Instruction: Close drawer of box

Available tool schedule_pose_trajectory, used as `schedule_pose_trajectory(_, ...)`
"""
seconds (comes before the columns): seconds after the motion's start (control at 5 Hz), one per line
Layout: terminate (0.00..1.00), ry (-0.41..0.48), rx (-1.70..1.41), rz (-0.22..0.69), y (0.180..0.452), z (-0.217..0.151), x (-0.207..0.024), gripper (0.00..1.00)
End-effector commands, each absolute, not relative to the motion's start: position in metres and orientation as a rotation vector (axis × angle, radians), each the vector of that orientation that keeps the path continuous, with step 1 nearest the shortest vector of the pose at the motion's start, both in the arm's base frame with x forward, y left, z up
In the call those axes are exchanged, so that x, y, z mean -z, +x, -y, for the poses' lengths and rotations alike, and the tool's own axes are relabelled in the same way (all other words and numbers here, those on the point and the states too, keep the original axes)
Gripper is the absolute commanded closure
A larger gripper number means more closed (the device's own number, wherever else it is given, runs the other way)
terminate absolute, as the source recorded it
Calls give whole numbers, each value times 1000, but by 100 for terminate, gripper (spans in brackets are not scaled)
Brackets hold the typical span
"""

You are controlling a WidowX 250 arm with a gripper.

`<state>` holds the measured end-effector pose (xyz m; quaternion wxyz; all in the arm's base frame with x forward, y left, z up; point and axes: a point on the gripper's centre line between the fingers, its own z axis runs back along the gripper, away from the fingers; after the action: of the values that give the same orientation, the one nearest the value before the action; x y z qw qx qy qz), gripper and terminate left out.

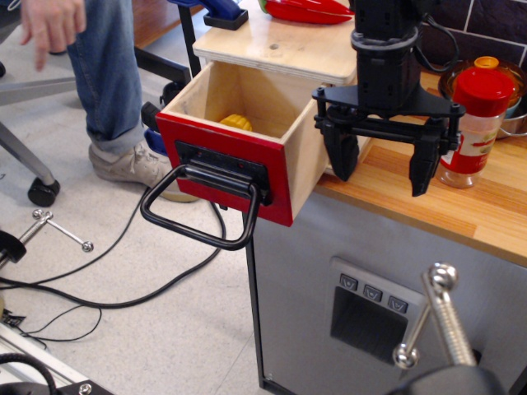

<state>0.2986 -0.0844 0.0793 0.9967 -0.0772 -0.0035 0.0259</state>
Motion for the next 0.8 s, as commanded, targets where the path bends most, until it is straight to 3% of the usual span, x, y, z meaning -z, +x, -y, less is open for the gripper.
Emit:
schedule_pose_trajectory(0.0, 0, -155, -52, 7, 299, 84, -79, 0)
schedule_pose_trajectory(0.4, 0, -188, 33, -77, 221, 80, -84, 0)
schedule_pose_trajectory(0.6, 0, -162, 41, -99, 203, 59, -80, 0)
